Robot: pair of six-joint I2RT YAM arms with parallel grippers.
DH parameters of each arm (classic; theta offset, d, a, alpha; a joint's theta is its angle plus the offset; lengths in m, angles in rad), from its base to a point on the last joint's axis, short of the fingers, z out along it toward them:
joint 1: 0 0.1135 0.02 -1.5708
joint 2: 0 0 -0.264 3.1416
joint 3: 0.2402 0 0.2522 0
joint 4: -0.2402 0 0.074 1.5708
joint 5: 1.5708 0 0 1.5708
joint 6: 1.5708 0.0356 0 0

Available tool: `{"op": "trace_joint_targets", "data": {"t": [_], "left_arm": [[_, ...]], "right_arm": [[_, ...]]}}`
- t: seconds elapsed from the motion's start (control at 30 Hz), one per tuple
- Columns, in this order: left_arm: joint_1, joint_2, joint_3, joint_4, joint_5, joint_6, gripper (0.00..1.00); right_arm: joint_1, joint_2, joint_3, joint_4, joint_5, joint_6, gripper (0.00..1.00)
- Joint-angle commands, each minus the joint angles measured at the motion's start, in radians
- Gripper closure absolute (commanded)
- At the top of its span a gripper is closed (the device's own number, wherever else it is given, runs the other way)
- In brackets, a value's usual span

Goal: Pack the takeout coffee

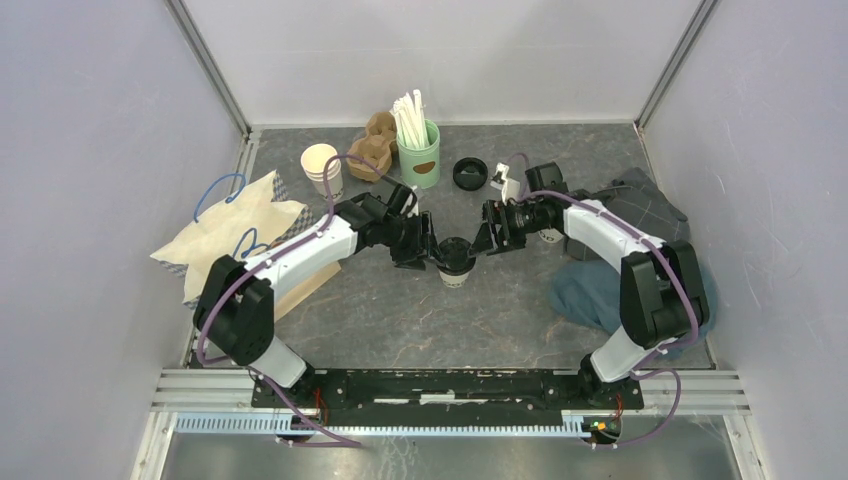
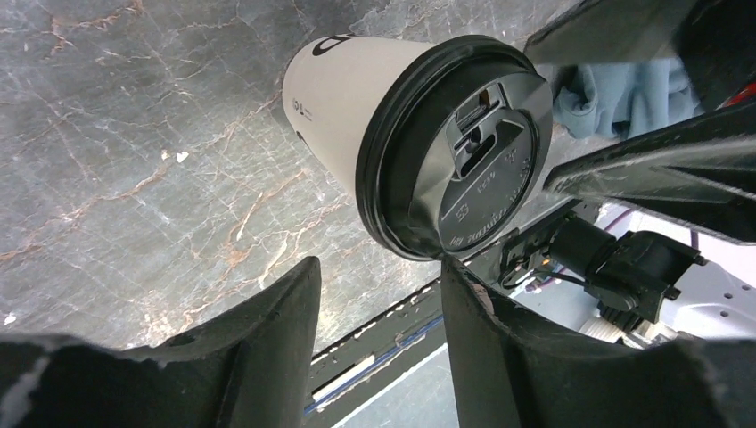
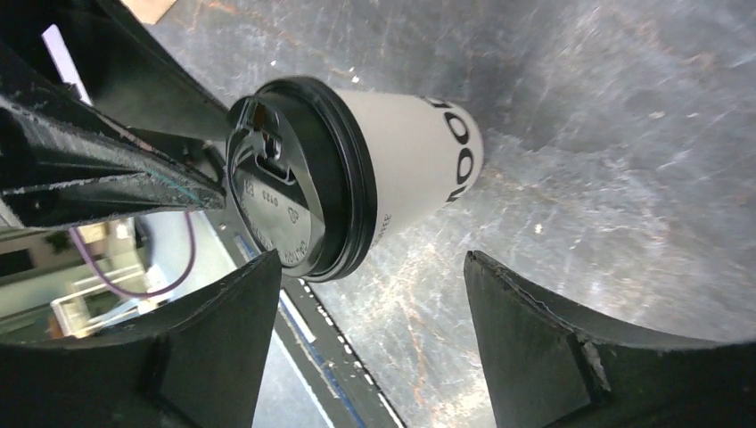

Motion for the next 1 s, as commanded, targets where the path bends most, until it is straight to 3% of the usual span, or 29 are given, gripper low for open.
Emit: {"op": "trace_joint_targets", "data": {"t": [0.0,0.13,0.17,0.33,0.97], "left_arm": [[0.0,-0.054,0.06,-0.053,-0.036,0.065,0.4],[0.011,-0.076,0.074,-0.091,-0.053,0.089,0.38],[0.013,-0.085,0.082,-0.102,-0.058,0.092,0.38],[0.015,-0.148,0.112,-0.129,-0.065,0.096,0.36],[0.015,-0.229,0.165,-0.177,-0.045,0.099,0.36]], "right_arm": [[0.005,-0.046,0.103,-0.146,0.144,-0.134,0.15],[0.026,-0.047,0.138,-0.16,0.139,-0.166,0.08],[0.04,-0.046,0.155,-0.16,0.151,-0.166,0.02],[0.07,-0.031,0.156,-0.07,0.196,-0.06,0.02],[0.07,0.027,0.033,0.078,0.125,0.043,0.38]]}}
